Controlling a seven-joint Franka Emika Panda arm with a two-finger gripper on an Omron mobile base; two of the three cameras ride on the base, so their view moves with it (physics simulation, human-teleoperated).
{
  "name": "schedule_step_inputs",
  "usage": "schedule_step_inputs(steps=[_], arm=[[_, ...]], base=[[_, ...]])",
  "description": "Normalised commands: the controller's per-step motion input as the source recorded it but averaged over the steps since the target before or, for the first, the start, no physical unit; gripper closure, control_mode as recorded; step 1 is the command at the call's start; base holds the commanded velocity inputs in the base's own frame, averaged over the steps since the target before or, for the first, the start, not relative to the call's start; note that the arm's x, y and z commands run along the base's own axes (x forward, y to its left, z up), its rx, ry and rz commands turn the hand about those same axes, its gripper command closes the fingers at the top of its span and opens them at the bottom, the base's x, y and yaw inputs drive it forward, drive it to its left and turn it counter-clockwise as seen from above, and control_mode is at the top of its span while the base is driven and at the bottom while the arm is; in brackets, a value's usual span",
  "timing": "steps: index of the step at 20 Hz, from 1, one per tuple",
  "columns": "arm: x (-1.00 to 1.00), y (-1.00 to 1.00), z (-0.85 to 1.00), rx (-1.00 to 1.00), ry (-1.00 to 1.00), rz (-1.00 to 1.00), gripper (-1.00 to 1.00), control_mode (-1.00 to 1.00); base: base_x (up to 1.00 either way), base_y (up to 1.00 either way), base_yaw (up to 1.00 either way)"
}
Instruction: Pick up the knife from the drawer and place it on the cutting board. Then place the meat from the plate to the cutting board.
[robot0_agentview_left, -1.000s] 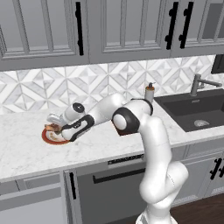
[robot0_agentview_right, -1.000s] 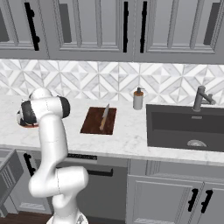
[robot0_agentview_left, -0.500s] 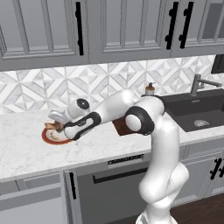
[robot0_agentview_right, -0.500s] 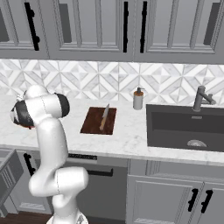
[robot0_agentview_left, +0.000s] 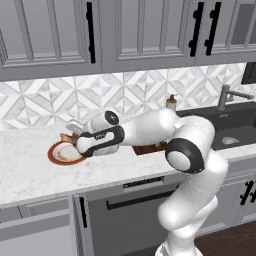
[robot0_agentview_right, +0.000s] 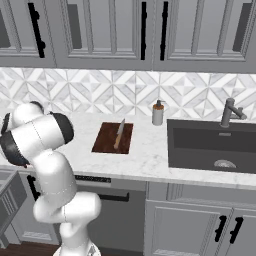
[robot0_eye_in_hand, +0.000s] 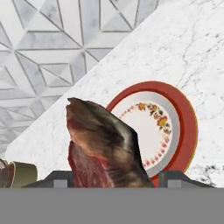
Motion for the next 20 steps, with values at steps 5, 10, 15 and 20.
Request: schedule_step_inputs(steps=[5,10,15,20], arm=[[-0.01,-1.0,0.57,0.1,0.0,0.0,1.0,-1.0],[0.0,-1.0,0.19,0.06,0.01,0.02,1.0,-1.0],[0.18,-1.0,0.0,0.05,0.1,0.08,1.0,-1.0],[0.6,-1.0,0.0,0.0,0.22,0.03,1.0,-1.0]], base=[[0.0,0.0,0.0],[0.0,0.0,0.0],[0.0,0.0,0.0],[0.0,0.0,0.0]])
